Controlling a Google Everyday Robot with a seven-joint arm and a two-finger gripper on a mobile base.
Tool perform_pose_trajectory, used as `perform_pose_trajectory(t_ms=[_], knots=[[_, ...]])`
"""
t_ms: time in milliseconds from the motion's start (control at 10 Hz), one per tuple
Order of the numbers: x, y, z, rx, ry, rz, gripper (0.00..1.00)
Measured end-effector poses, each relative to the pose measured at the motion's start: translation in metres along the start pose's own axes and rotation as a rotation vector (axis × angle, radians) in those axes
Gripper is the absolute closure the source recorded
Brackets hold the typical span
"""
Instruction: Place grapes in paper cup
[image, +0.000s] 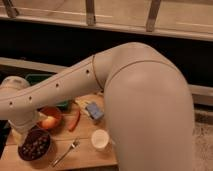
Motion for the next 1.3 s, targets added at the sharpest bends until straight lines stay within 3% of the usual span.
perform_pose_trajectory(t_ms=[300, 900, 1300], knots=[[-0.009, 0.022, 0.026, -0.018, 0.036, -0.047, 0.2], [-0.009, 0.022, 0.028, -0.018, 0.036, -0.051, 0.2], [-0.007, 0.031, 0.069, -0.052, 0.072, -0.08, 0.2]])
